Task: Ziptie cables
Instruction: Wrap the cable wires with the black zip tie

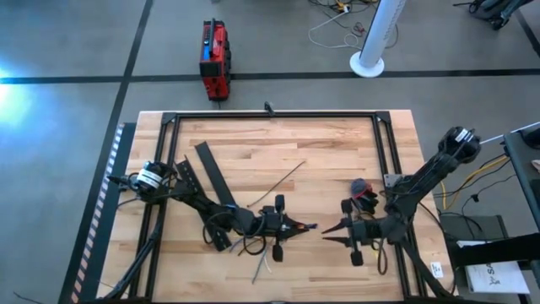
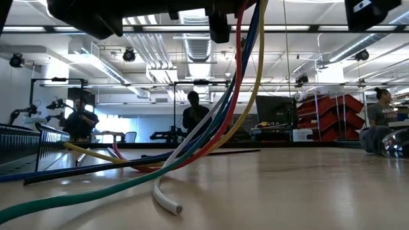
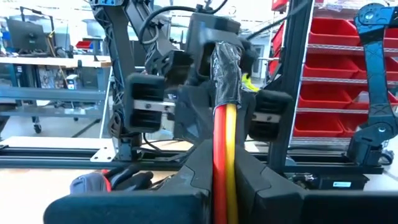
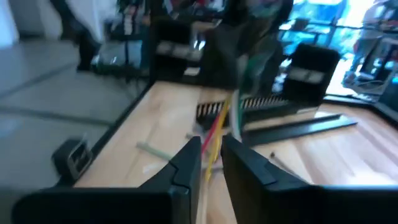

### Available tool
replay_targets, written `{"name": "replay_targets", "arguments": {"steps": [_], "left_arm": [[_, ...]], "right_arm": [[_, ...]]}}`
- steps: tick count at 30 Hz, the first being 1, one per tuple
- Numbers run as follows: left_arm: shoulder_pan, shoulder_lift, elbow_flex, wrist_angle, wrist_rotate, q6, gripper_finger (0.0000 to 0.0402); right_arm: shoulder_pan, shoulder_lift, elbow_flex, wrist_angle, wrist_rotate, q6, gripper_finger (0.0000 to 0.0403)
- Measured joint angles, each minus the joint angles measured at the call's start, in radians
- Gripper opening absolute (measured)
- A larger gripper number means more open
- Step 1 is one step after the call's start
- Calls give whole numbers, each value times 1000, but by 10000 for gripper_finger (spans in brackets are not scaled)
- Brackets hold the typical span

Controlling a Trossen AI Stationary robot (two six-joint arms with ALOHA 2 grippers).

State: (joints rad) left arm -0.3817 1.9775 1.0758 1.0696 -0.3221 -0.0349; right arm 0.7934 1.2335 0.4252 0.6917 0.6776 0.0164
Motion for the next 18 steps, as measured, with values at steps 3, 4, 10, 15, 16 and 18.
{"name": "replay_targets", "arguments": {"steps": [3,4,10,15,16,18], "left_arm": [[0,0,11,-1,0,8,7],[0,0,11,0,0,8,7],[0,1,21,-7,0,8,8],[2,1,21,-7,0,10,8],[3,1,21,-7,0,10,8],[5,1,21,-7,0,8,8]], "right_arm": [[-31,0,2,33,3,-25,82],[-42,0,8,32,1,-33,93],[-74,0,55,32,-5,-109,154],[-76,7,104,33,-7,-157,177],[-78,13,112,33,-11,-163,177],[-86,26,124,31,-27,-167,174]]}}
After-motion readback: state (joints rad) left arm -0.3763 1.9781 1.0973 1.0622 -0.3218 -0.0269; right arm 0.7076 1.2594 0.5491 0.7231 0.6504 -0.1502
